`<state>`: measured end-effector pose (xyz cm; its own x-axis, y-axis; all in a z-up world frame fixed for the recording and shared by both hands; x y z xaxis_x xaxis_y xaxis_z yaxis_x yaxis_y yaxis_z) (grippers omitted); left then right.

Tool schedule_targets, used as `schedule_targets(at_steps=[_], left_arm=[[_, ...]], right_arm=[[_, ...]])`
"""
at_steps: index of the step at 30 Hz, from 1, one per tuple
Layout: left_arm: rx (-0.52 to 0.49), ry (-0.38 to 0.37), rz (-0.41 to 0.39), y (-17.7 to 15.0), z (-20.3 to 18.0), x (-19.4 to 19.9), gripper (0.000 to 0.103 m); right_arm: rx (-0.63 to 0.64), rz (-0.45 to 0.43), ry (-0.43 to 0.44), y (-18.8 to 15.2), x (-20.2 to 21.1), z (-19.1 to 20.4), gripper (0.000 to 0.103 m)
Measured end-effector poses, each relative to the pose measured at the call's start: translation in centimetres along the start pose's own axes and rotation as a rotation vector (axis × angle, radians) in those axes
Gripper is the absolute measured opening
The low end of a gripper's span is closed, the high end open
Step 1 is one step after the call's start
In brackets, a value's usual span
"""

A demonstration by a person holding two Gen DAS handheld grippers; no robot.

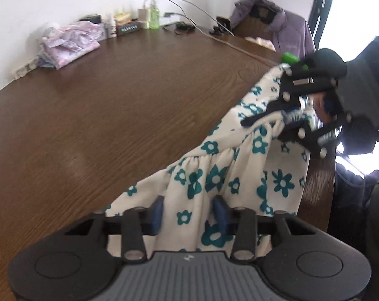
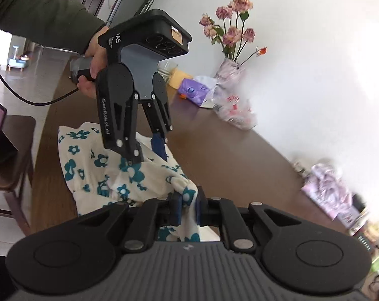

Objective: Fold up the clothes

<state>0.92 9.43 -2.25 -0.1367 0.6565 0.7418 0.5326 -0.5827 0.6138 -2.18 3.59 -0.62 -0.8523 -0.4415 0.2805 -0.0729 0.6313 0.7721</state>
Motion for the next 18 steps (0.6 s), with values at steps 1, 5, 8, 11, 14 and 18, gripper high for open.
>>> schedule_targets(at_steps=[1,5,8,11,14,18], left_arm=[[0.005,0.020,-0.016,0.0,0.0,0.4,0.015],[-0.022,0.119,-0.075,-0.3,-0.5,1.6,0.008],[-0.152,0.274,-0.038,-1.4,-2.1,0.8,0.008],[-0.227,0.341,-0.009,-2.5,-3.4,0.2,0.008],[-0.182,0.341,-0.020,-2.6,-3.5,1.3,0.017],[-0.214,0.303,-0.108,-0.5,-6.1,3.5,0.030]], right_arm=[[0.042,-0.010,-0.011,-0.2,0.1,0.8,0.009],[0.147,-0.034,-0.045,-1.0,0.2,3.2,0.009],[0.189,-0.020,-0.023,-1.7,0.2,4.2,0.009],[0.209,-0.006,0.006,-2.0,0.2,4.5,0.009],[0.198,-0.004,0.021,-2.0,0.3,4.5,0.009],[0.165,-0.027,0.006,-1.6,0.5,4.1,0.009]])
Point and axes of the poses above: each gripper's, at about its wrist camera, not at the fingertips, and x roughly against the way its jaws point, z to its left, y to its top, the point moved 8 cm from there along -x, roughly the way its jaws point, and after that the axes turned 15 degrees about -y, right-handed, at the moved point
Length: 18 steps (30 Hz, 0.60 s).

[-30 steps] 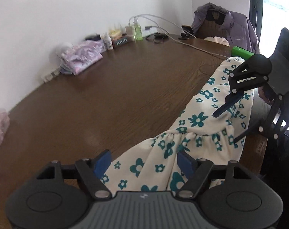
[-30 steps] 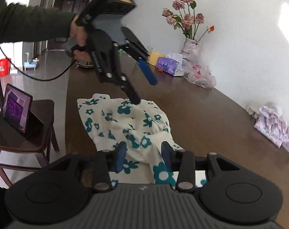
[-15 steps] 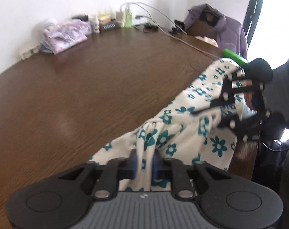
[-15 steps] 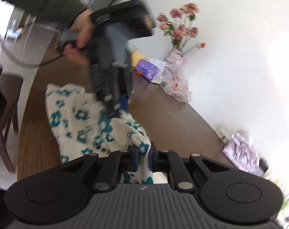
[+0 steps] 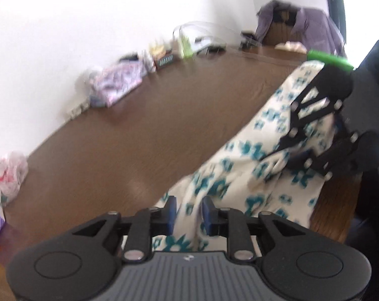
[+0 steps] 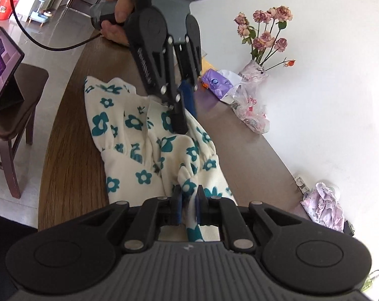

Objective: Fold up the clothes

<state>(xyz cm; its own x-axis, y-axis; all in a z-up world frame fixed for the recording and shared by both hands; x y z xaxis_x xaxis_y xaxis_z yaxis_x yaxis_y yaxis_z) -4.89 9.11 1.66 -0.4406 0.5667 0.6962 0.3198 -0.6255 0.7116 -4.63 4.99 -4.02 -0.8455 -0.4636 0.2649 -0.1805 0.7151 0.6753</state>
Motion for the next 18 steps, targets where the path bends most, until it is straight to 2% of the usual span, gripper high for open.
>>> schedule_targets(at_steps=[1,2,4,6,7,8,9,11,14,15,16,18], left_arm=[[-0.032,-0.027,-0.024,0.9,-0.8,0.1,0.048],[-0.076,-0.047,-0.017,1.3,-1.7,-0.4,0.060],[-0.178,-0.072,0.037,1.5,-3.4,-2.1,0.060],[-0.251,-0.081,0.122,0.7,-4.3,-4.1,0.053],[-0.265,-0.080,0.152,0.3,-4.3,-4.9,0.039],[-0.237,-0.077,0.154,0.1,-3.9,-5.3,0.029],[-0.172,-0.080,0.133,0.1,-3.2,-5.4,0.026],[-0.049,-0.062,0.081,0.4,-1.6,-4.8,0.014],[-0.082,0.064,0.062,0.6,-1.3,-4.1,0.009],[-0.114,0.106,0.063,0.6,-1.7,-4.0,0.009],[-0.162,0.147,0.072,0.6,-2.3,-4.1,0.008],[-0.265,0.231,0.079,1.2,-3.0,-4.8,0.007]], right_arm=[[-0.016,-0.012,-0.012,0.2,0.0,-0.3,0.009],[-0.033,-0.024,-0.024,0.3,0.1,-0.6,0.009],[-0.065,-0.043,-0.040,0.7,0.2,-1.5,0.009],[-0.082,-0.057,-0.051,0.9,0.5,-2.0,0.009],[-0.086,-0.061,-0.056,1.0,0.6,-2.2,0.009],[-0.079,-0.066,-0.055,1.0,0.9,-2.2,0.009],[-0.071,-0.072,-0.054,1.0,1.1,-2.2,0.009],[-0.042,-0.069,-0.052,0.8,1.4,-1.6,0.009],[-0.017,-0.060,-0.036,0.5,1.7,-0.9,0.012],[-0.024,-0.053,-0.025,0.5,1.6,-0.9,0.018],[-0.050,-0.041,-0.005,0.7,1.6,-1.1,0.032],[-0.112,-0.001,0.022,1.3,0.8,-1.8,0.038]])
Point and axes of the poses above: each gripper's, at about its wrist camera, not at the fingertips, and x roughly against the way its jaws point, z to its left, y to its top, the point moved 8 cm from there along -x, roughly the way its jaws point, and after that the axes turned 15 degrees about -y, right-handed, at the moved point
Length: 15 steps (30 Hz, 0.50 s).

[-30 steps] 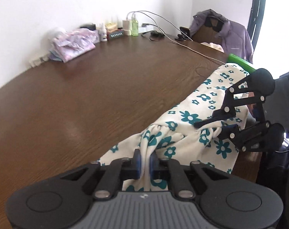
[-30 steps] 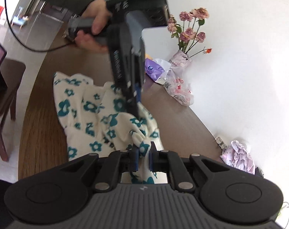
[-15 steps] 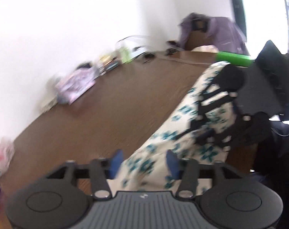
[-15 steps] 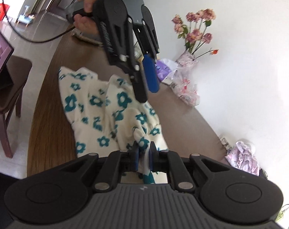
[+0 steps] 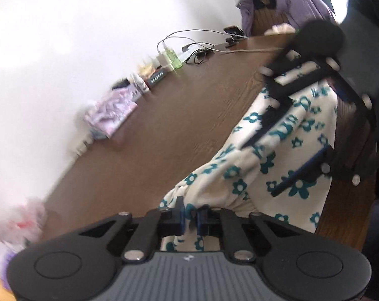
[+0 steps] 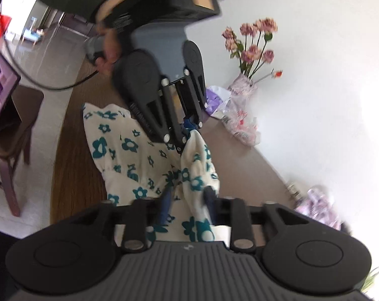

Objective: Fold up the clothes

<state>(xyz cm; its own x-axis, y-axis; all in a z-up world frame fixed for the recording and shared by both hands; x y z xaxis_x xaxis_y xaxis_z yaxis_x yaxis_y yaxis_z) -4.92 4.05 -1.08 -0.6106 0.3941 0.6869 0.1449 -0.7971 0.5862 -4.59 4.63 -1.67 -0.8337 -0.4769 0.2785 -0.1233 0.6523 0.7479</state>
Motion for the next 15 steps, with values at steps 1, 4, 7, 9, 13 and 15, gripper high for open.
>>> schedule_targets(at_steps=[1,4,7,9,13,15], left_arm=[[-0.040,0.042,-0.004,0.4,-0.4,0.0,0.007],[-0.056,0.072,-0.015,0.3,-1.1,0.6,0.006],[-0.065,0.007,0.026,-0.4,-1.9,1.0,0.011],[-0.072,-0.060,-0.001,-0.1,-2.6,1.6,0.019],[-0.039,-0.135,-0.036,0.9,-2.2,1.1,0.049],[-0.019,-0.127,0.008,0.5,-1.3,0.0,0.005]], right_arm=[[-0.028,0.026,0.002,0.3,-0.6,-0.4,0.038],[-0.023,0.096,-0.014,-0.1,-2.0,-0.5,0.022],[0.027,0.094,-0.056,-0.2,-2.3,-0.3,0.007],[0.074,0.071,-0.098,-0.2,-2.0,0.1,0.007],[0.141,0.043,-0.156,-0.5,-1.6,1.1,0.007],[0.167,0.044,-0.151,-0.8,-1.5,1.6,0.007]])
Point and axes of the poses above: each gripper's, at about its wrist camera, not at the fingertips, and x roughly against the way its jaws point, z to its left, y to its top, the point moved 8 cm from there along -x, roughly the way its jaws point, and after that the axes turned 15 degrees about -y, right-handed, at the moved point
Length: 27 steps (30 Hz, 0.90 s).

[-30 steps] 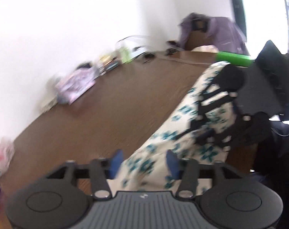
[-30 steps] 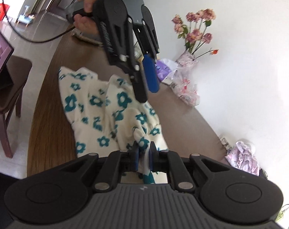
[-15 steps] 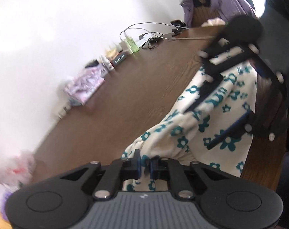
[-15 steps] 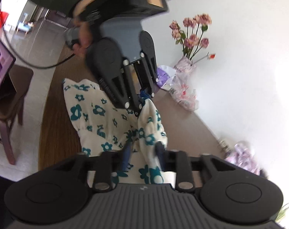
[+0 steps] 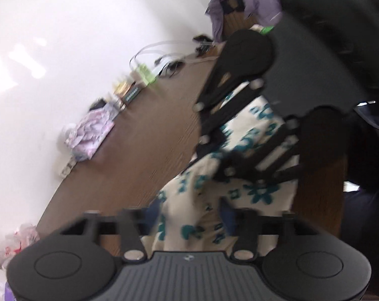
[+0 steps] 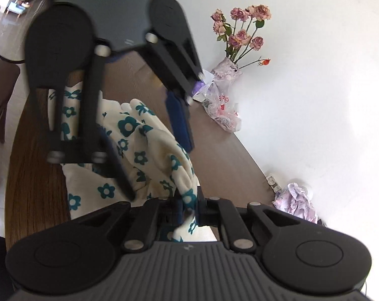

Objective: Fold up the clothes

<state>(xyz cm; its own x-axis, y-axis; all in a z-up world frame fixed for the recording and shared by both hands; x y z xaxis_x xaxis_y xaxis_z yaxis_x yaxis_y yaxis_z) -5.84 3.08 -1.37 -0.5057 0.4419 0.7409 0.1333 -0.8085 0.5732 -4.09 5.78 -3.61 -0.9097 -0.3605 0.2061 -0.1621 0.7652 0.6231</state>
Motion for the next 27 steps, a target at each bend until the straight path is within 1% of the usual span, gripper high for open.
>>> schedule_targets(at_steps=[2,3,5,7,8,9,10,12,13,15,16,17,18,19,20,21,22,23,25,27], left_arm=[[-0.002,-0.023,0.004,-0.7,0.4,-0.2,0.005],[-0.025,-0.029,0.017,-1.1,0.1,-0.3,0.005],[-0.073,-0.028,0.058,-1.9,-0.7,-0.8,0.005],[-0.084,-0.014,0.052,-2.2,-1.2,-0.8,0.005],[-0.085,-0.007,0.050,-2.3,-1.4,-0.7,0.006],[-0.087,-0.001,0.047,-2.4,-1.4,-0.7,0.007],[-0.088,0.003,0.043,-2.6,-1.5,-0.5,0.009],[-0.075,0.003,0.036,-2.9,-1.6,-0.2,0.010],[-0.031,-0.036,0.017,-2.7,-1.5,0.4,0.011],[0.092,-0.158,-0.044,-1.9,-1.2,2.2,0.022],[0.153,-0.219,-0.074,-1.4,-1.0,3.1,0.040],[0.208,-0.252,-0.124,-0.7,-0.7,4.1,0.046],[0.257,-0.265,-0.187,0.1,-0.2,5.2,0.045],[0.289,-0.255,-0.237,0.7,0.3,6.1,0.044],[0.307,-0.229,-0.275,1.3,0.6,6.7,0.046],[0.329,-0.186,-0.303,1.8,0.9,6.9,0.046],[0.360,-0.146,-0.318,2.0,1.1,6.5,0.049],[0.394,-0.134,-0.320,2.0,1.3,5.7,0.049],[0.473,-0.150,-0.292,1.7,1.4,3.2,0.047],[0.526,-0.198,-0.255,1.2,1.0,1.1,0.035]], right_arm=[[0.033,-0.003,0.014,-0.2,0.4,0.7,0.007],[0.051,-0.001,0.023,-0.4,0.5,1.1,0.007],[0.065,0.014,0.055,-0.7,0.7,1.7,0.010],[0.064,0.020,0.065,-0.8,1.1,1.7,0.015],[0.041,0.030,0.075,-0.9,1.5,1.3,0.017],[0.015,0.041,0.085,-1.0,2.0,0.7,0.024],[-0.038,0.056,0.112,-1.1,2.7,-0.1,0.029],[-0.180,0.112,0.190,-2.1,3.8,-1.8,0.033],[-0.247,0.157,0.217,-2.8,4.0,-2.5,0.033],[-0.365,0.212,0.234,-4.4,4.4,-3.5,0.033],[-0.424,0.238,0.242,-5.2,4.7,-3.9,0.033],[-0.464,0.239,0.221,-5.8,5.3,-4.7,0.033],[-0.503,0.221,0.186,-6.1,6.3,-5.7,0.034],[-0.541,0.199,0.159,-6.5,7.4,-7.1,0.036],[-0.587,0.203,0.122,-7.3,8.5,-8.6,0.038],[-0.634,0.209,0.083,-8.2,9.7,-10.2,0.039],[-0.680,0.215,0.045,-9.0,10.9,-11.7,0.039],[-0.727,0.240,0.019,-10.2,12.1,-13.0,0.039],[-0.853,0.357,-0.005,-12.8,12.1,-16.1,0.037],[-1.007,0.470,0.007,-15.6,13.5,-17.6,0.032]])
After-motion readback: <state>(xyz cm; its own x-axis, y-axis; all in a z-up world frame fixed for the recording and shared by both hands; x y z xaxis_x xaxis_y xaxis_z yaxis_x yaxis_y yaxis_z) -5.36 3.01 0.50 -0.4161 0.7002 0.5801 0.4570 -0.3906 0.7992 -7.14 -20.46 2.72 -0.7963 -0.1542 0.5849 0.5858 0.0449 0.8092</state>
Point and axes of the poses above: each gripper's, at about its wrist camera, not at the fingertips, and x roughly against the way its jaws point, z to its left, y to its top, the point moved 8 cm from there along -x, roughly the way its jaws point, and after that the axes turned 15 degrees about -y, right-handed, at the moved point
